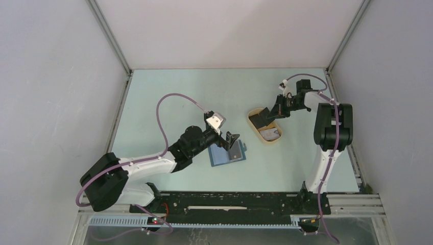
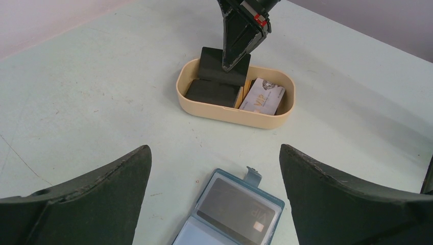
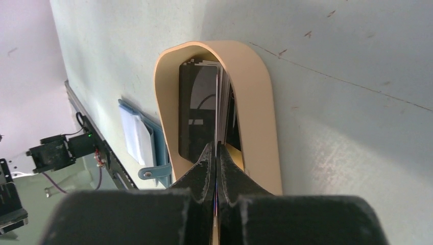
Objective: Put the credit cards into the card holder
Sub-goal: Pick up the credit card from the storage box.
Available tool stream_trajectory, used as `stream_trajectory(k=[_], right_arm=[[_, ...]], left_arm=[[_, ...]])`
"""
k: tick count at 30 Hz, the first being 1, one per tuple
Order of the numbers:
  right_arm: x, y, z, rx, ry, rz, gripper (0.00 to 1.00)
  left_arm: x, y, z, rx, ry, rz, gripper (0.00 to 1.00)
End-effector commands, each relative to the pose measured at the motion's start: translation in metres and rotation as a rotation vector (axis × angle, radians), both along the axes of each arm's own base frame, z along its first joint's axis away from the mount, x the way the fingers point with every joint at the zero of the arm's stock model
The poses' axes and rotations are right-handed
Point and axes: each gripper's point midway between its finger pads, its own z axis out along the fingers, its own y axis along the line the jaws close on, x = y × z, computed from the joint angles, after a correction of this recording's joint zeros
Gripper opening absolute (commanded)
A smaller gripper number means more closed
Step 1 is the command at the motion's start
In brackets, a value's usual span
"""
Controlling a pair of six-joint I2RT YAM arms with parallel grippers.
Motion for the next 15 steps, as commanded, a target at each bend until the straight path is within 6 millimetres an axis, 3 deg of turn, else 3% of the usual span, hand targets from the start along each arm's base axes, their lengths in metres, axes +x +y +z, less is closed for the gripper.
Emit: stream_trajectory(k=[1, 9, 15], right_arm=[[0.007, -0.014, 0.028, -0.066, -0.121, -0.004, 0.00], [0.007, -0.022, 0.049, -0.121, -0.201, 0.000, 0.00], [-0.006, -0.013, 0.089, -0.130, -0.335, 0.056, 0.00]], left_arm=[[0.002, -0.002, 0.015, -0.027, -0.043, -0.008, 1.00], [0.001, 0.001, 0.017, -0.045, -0.049, 0.002, 1.00], [0.003, 0.021, 0.036, -0.116, -0.051, 0.087, 1.00]])
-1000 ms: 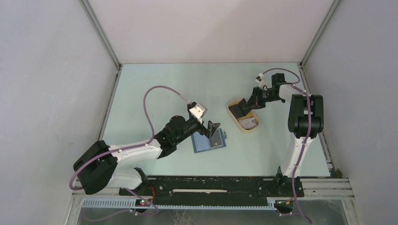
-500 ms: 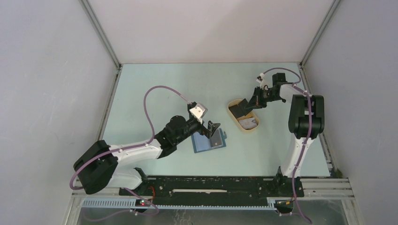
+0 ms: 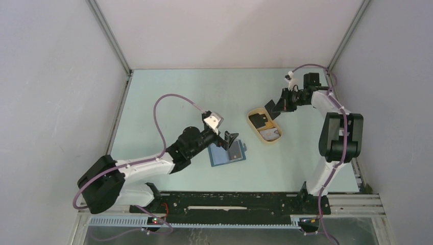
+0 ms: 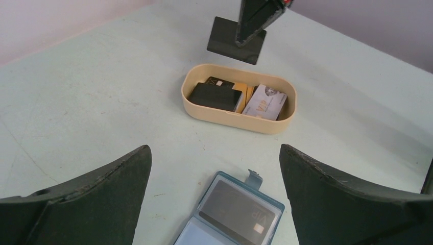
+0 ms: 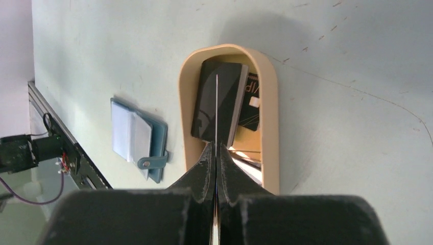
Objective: Put the credit cards into the card holder
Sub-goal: Pick up the credit card from the storage box.
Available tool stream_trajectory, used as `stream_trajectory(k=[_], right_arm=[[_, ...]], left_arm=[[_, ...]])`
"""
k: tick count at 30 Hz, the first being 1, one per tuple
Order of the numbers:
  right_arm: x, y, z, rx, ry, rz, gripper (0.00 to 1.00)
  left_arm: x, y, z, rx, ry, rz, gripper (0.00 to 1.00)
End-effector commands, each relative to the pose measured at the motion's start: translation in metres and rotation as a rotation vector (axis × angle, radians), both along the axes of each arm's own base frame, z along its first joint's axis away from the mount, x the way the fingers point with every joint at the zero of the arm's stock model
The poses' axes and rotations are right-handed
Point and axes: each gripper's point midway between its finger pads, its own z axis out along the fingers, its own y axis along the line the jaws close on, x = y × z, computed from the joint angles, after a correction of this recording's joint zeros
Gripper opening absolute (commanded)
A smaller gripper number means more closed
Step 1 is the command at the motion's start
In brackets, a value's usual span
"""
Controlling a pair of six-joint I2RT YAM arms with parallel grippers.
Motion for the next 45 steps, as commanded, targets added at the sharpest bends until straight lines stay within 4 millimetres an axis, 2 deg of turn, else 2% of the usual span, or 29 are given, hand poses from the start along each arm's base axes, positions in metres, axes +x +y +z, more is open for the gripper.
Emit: stream_trajectory(k=[1, 5, 10, 13, 16, 18, 20, 23, 25, 28, 32, 35, 40, 45], right_arm=[[-0.016, 0.009, 0.051, -0.025, -0.175, 0.079, 0.00], [-0.041, 0.022, 0.097, -0.032, -0.342, 0.157, 0.00], [-0.088, 0.032, 0.162, -0.060, -0.607, 0.211, 0.00], [-0.125, 0.048, 0.194, -0.040, -0.781, 0.281, 0.00], [-0.175, 0.068, 0.215, 0.161, -0.854, 0.447, 0.02], [-0.207, 0.084, 0.214, 0.329, -0.794, 0.564, 0.00], [-0.219, 0.095, 0.205, 0.391, -0.759, 0.613, 0.00], [-0.223, 0.110, 0.191, 0.416, -0.742, 0.618, 0.00], [-0.224, 0.115, 0.193, 0.461, -0.694, 0.598, 0.00], [-0.220, 0.121, 0.192, 0.496, -0.591, 0.551, 0.00], [-0.228, 0.130, 0.186, 0.535, -0.519, 0.612, 0.00], [-0.231, 0.137, 0.181, 0.544, -0.488, 0.633, 0.00], [-0.231, 0.142, 0.176, 0.552, -0.454, 0.641, 0.00], [-0.229, 0.143, 0.175, 0.551, -0.443, 0.632, 0.00]], left_arm=[[0.000, 0.022, 0.033, -0.125, -0.032, 0.075, 1.00], [-0.021, 0.025, 0.054, -0.252, 0.017, 0.014, 1.00], [-0.057, 0.021, 0.078, -0.431, 0.101, -0.134, 1.00], [-0.079, 0.020, 0.093, -0.550, 0.153, -0.231, 1.00], [-0.096, 0.022, 0.107, -0.672, 0.207, -0.309, 1.00], [-0.104, 0.024, 0.113, -0.734, 0.221, -0.351, 1.00], [-0.113, 0.029, 0.123, -0.802, 0.191, -0.388, 1.00], [-0.117, 0.031, 0.127, -0.864, 0.155, -0.382, 1.00], [-0.116, 0.028, 0.127, -0.880, 0.145, -0.363, 1.00], [-0.114, 0.018, 0.127, -0.879, 0.138, -0.355, 1.00], [-0.102, 0.003, 0.126, -0.860, 0.136, -0.327, 0.96], [-0.096, -0.007, 0.125, -0.854, 0.153, -0.327, 0.88], [-0.091, -0.016, 0.127, -0.866, 0.163, -0.329, 0.67], [-0.092, -0.022, 0.127, -0.888, 0.178, -0.357, 0.58]])
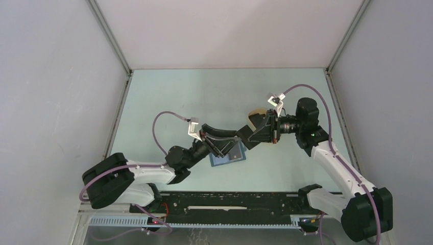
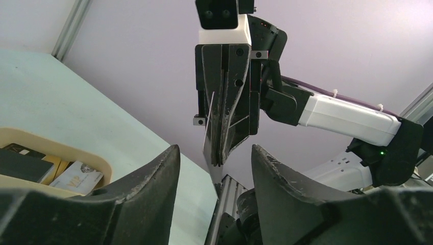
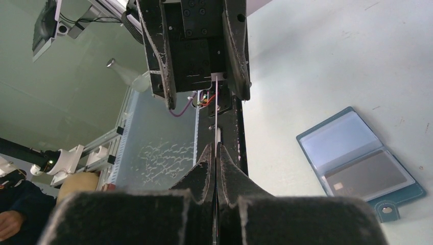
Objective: Put the credit cards into the card holder
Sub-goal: Pick up the credit card from the storage box.
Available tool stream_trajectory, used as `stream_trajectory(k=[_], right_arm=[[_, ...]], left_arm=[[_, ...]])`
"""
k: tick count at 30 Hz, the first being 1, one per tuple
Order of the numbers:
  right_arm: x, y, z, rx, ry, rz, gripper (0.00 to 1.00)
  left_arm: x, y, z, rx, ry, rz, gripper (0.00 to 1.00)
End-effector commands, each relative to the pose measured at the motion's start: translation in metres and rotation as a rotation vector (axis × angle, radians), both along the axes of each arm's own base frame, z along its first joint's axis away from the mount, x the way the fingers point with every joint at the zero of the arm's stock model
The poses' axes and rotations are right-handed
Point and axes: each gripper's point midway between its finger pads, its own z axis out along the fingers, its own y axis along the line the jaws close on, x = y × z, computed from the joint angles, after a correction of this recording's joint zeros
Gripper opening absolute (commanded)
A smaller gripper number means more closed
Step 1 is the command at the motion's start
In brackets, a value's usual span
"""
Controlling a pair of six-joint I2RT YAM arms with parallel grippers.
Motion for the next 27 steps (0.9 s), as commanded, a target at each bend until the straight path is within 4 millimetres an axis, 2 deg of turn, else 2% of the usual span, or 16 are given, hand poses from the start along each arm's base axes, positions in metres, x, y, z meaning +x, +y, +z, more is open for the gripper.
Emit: stream_trajectory(k=[1, 4, 13, 16, 17, 20, 21, 22, 25, 27], right_arm=[[0.002, 0.002, 0.013, 0.018, -0.033, 0.007, 0.00], [0.003, 0.003, 0.011, 0.015, -0.023, 0.006, 0.00], [0.004, 0.006, 0.005, 0.008, 0.003, 0.019, 0.00], [0.004, 0.007, 0.005, 0.008, 0.004, 0.024, 0.00], [0.004, 0.007, 0.004, 0.007, 0.006, 0.025, 0.00], [0.004, 0.008, 0.003, 0.005, 0.003, 0.025, 0.00], [0.004, 0.008, 0.003, 0.004, 0.001, 0.026, 0.05], [0.003, 0.008, 0.003, 0.003, -0.005, 0.030, 0.16], [0.000, 0.006, -0.001, -0.026, -0.058, 0.038, 0.58], [-0.001, 0.004, -0.001, -0.050, -0.113, 0.038, 0.73]], left_arm=[[0.000, -0.003, 0.030, -0.103, -0.042, -0.011, 0.57], [0.003, -0.008, 0.027, -0.102, -0.026, -0.018, 0.48], [0.005, -0.010, 0.027, -0.100, -0.028, -0.014, 0.33], [0.004, -0.011, 0.027, -0.095, -0.035, -0.021, 0.13], [0.003, -0.011, 0.026, -0.093, -0.037, -0.022, 0.03], [0.003, -0.011, 0.024, -0.088, -0.035, -0.022, 0.00], [0.004, -0.009, 0.023, -0.088, -0.030, -0.018, 0.00], [0.005, -0.007, 0.021, -0.088, -0.022, -0.015, 0.00], [0.007, 0.001, 0.015, -0.083, -0.001, -0.021, 0.00], [0.007, 0.007, 0.007, -0.070, 0.019, -0.040, 0.00]])
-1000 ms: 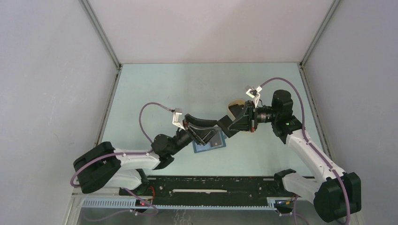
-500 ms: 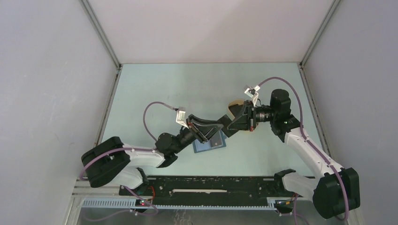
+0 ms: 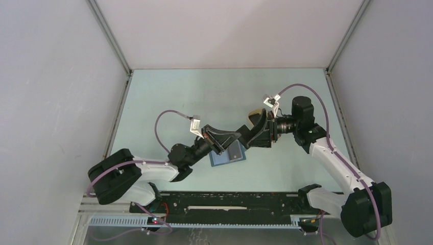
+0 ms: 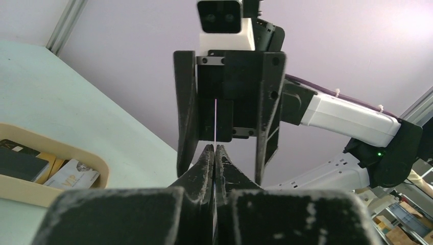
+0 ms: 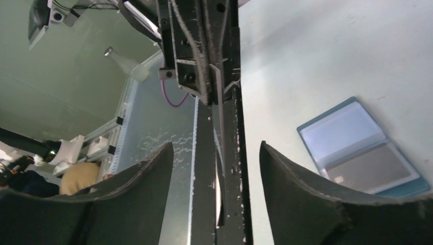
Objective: Put the credit cards into the card holder
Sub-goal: Pick up the credit card from the storage box.
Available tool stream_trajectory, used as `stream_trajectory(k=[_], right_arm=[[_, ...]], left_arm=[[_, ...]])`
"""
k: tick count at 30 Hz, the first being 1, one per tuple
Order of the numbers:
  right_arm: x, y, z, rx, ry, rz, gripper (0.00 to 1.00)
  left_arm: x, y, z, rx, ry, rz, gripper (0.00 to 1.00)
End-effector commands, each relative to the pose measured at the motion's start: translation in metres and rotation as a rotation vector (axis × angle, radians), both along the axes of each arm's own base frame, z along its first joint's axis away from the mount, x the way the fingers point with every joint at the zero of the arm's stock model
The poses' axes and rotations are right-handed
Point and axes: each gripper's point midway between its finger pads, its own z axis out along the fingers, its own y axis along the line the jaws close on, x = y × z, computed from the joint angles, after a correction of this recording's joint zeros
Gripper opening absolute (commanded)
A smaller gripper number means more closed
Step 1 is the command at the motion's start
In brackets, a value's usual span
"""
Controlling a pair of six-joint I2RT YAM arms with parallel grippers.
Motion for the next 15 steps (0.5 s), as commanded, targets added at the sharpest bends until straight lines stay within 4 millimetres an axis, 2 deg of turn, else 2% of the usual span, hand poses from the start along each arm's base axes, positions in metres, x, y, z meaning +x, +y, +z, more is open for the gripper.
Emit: stream_trajectory(k=[1, 6, 9, 10, 13, 15], right_arm=[[-0.002, -0.002, 0.010, -0.034, -0.165, 0.013, 0.76], [-0.003, -0.008, 0.010, -0.042, -0.218, 0.015, 0.81], [-0.001, -0.006, 0.004, -0.051, -0.207, 0.025, 0.82], [0.000, -0.004, 0.002, -0.059, -0.201, 0.032, 0.82], [-0.001, 0.000, -0.004, -0.079, -0.188, 0.056, 0.82], [-0.003, 0.003, -0.008, -0.086, -0.181, 0.073, 0.81]], left_arm=[[-0.004, 0.018, 0.006, -0.039, -0.008, -0.037, 0.00], [-0.015, 0.032, -0.024, 0.076, 0.013, -0.156, 0.00], [-0.023, 0.031, -0.042, 0.216, 0.014, -0.218, 0.00], [-0.025, 0.031, -0.056, 0.287, 0.046, -0.233, 0.00], [-0.030, 0.033, -0.064, 0.399, 0.024, -0.244, 0.00], [-0.035, 0.035, -0.063, 0.431, 0.001, -0.262, 0.00]])
